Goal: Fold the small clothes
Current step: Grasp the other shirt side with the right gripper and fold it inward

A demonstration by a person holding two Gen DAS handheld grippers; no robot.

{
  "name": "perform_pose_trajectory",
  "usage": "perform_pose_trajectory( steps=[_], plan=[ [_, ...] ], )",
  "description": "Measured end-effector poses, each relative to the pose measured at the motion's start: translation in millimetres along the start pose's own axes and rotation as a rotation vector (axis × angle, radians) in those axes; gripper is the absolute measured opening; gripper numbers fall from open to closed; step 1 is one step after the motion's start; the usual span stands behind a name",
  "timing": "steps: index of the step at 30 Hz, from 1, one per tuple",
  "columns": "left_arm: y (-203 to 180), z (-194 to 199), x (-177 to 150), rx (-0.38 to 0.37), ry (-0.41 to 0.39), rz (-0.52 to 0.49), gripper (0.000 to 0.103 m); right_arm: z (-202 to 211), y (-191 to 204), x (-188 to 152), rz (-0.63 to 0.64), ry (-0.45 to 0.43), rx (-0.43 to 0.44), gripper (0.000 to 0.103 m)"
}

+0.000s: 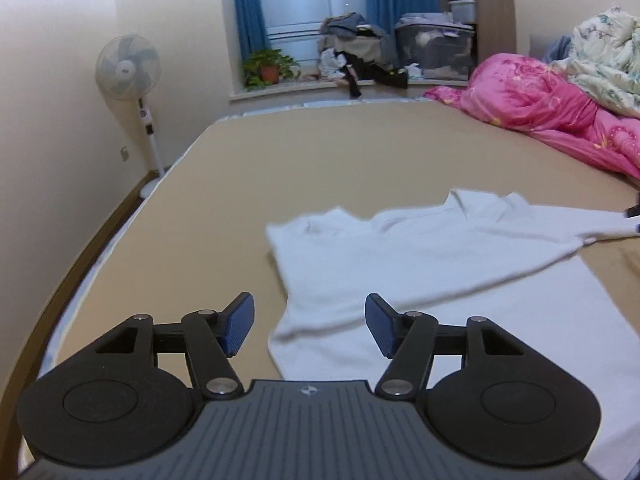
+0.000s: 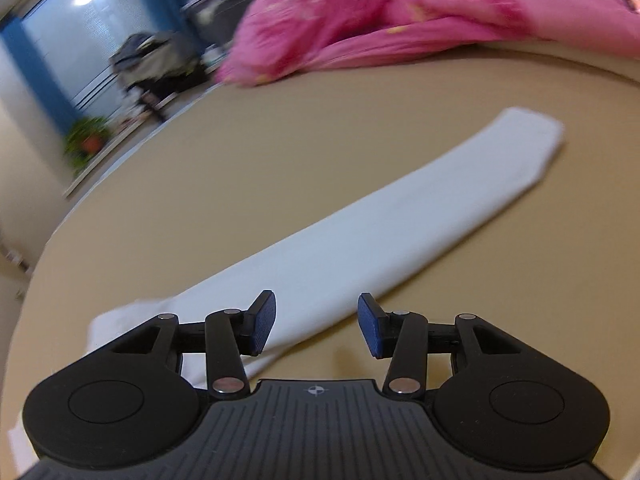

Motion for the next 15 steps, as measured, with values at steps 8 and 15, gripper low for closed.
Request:
perform_pose_trajectory(
  steps=[8,15],
  plan=[
    [-29,-28,17,0.075,0.029,-0.043,0.066,-26,-138,31,-0.183,-0.09,-0.076,0.048],
    [-28,-64,24,0.101,0.077,-0.037,0.066,-55,-174,34,-0.321,-0.17,0.027,0.048]
  ],
)
Point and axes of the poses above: each gripper's, at about its wrist camera, not at the fingertips, and z roughly against the way its jaws point, y to its left, x to its top, the point moved 2 cm from there along -z, roughly the way its jaws point, and after that the axes turned 13 degrees about y, right-handed, at the moved point
